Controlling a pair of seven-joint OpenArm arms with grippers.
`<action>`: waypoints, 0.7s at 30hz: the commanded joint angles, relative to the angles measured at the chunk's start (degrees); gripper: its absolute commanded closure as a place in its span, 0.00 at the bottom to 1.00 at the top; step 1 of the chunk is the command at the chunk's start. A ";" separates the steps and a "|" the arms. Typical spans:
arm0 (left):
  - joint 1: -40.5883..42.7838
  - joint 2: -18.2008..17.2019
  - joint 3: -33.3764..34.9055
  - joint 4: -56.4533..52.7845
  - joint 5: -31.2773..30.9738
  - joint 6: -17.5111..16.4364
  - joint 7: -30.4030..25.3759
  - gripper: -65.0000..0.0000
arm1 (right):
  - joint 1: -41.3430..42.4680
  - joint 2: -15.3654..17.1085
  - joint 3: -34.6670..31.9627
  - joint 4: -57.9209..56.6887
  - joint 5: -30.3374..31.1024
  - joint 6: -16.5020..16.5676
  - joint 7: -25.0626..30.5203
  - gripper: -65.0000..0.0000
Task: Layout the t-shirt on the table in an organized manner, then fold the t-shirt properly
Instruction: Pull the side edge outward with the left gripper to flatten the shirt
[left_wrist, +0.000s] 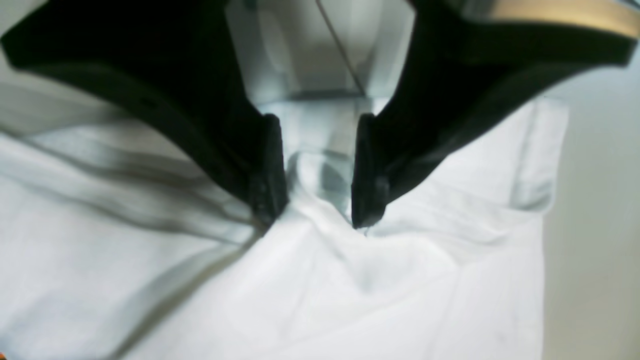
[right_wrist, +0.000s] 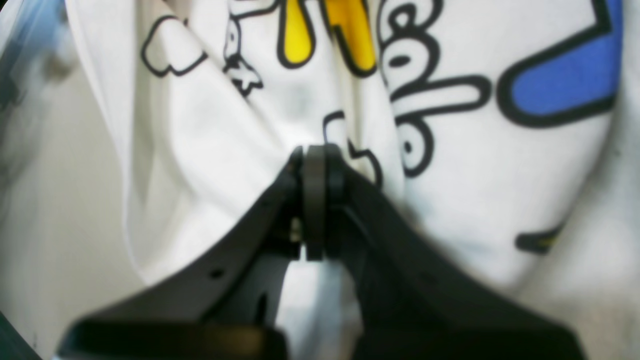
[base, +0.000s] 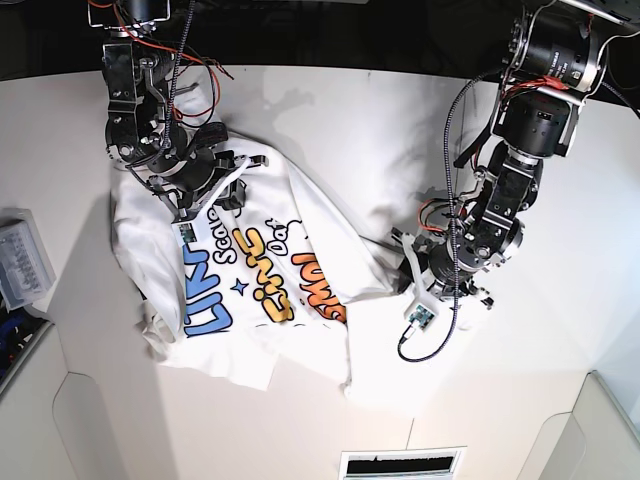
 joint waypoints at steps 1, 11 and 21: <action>-1.68 -0.17 -0.26 0.76 -0.24 0.24 -1.55 0.76 | -0.02 0.28 0.11 0.04 -1.31 -0.68 -2.16 1.00; -1.51 -4.98 -0.26 8.15 -5.73 0.02 6.97 1.00 | -0.04 0.31 0.11 0.04 -1.31 -0.68 -2.19 1.00; 7.26 -14.47 -0.26 23.39 -11.43 -0.42 17.49 1.00 | -0.02 0.28 0.11 0.04 -1.31 -0.68 -2.16 1.00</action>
